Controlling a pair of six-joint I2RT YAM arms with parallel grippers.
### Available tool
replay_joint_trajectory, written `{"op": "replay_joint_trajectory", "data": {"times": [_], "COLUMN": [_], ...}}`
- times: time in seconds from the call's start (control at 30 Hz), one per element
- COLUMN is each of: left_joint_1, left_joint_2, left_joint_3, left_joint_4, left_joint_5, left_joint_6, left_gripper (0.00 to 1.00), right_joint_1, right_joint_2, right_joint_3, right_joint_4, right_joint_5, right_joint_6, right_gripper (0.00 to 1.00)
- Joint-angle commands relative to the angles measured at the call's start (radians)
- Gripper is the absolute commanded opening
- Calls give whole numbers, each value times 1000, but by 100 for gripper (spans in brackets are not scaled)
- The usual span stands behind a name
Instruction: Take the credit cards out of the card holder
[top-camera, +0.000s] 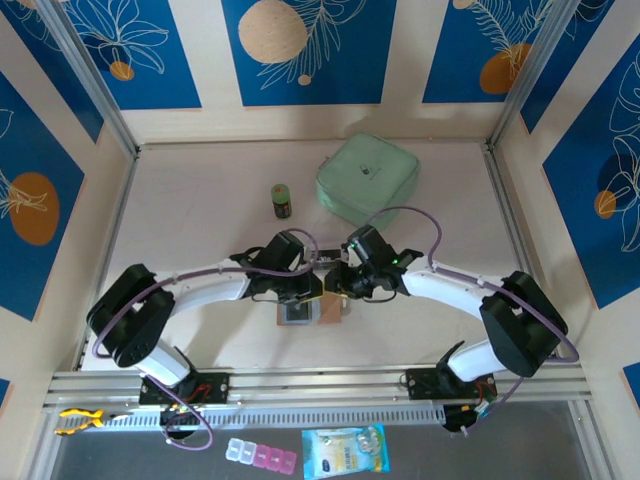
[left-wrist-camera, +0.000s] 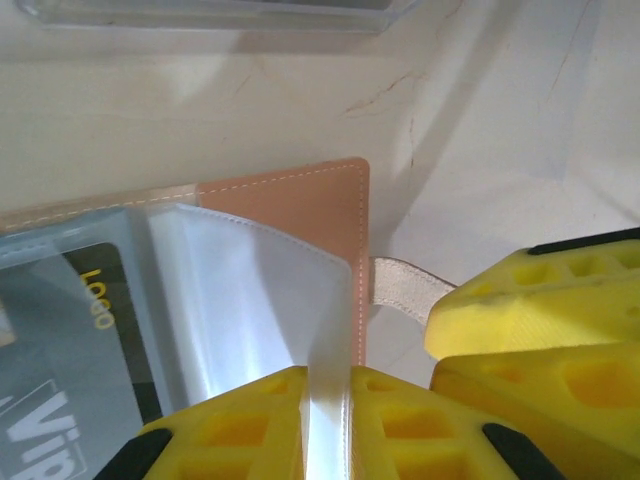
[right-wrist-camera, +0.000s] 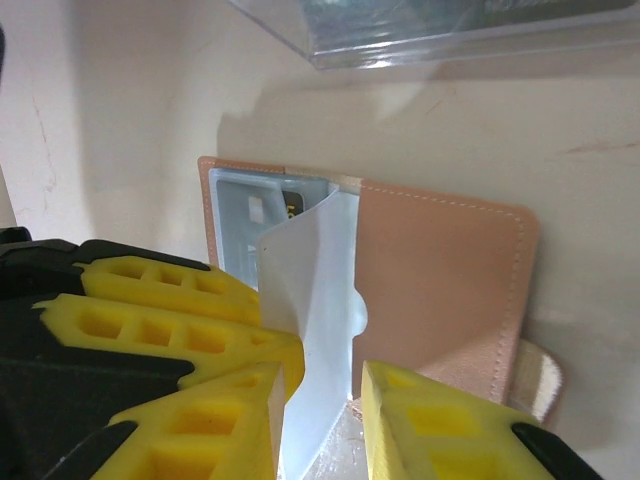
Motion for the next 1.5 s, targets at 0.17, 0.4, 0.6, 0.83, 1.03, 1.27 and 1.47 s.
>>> {"op": "replay_joint_trajectory", "data": {"times": [0.17, 0.4, 0.6, 0.83, 1.03, 1.27, 1.47], "left_joint_1": [-49, -69, -69, -56, -41, 0, 43], "left_joint_2": [67, 126, 125, 65, 22, -53, -121], "left_joint_3": [99, 158, 153, 72, 18, -66, -131], "left_joint_4": [-49, -46, -27, 32, 49, 81, 76], "left_joint_5": [-25, -13, -3, 12, 5, -3, 4], "left_joint_6": [-6, 4, 21, 19, 29, 34, 48], "left_gripper": [20, 20, 20, 20, 20, 19, 19], "right_joint_1": [-31, -42, -42, -13, 23, 89, 136], "right_joint_2": [-68, -128, -143, -93, -14, 59, 119], "right_joint_3": [-29, -39, -20, 18, 91, 146, 193], "right_joint_4": [-54, -107, -151, -142, -175, -191, -194], "right_joint_5": [-23, -20, -3, 28, 39, 62, 80], "right_joint_6": [-56, -60, -65, -38, -43, -15, 9], "right_gripper": [29, 29, 29, 29, 28, 28, 28]}}
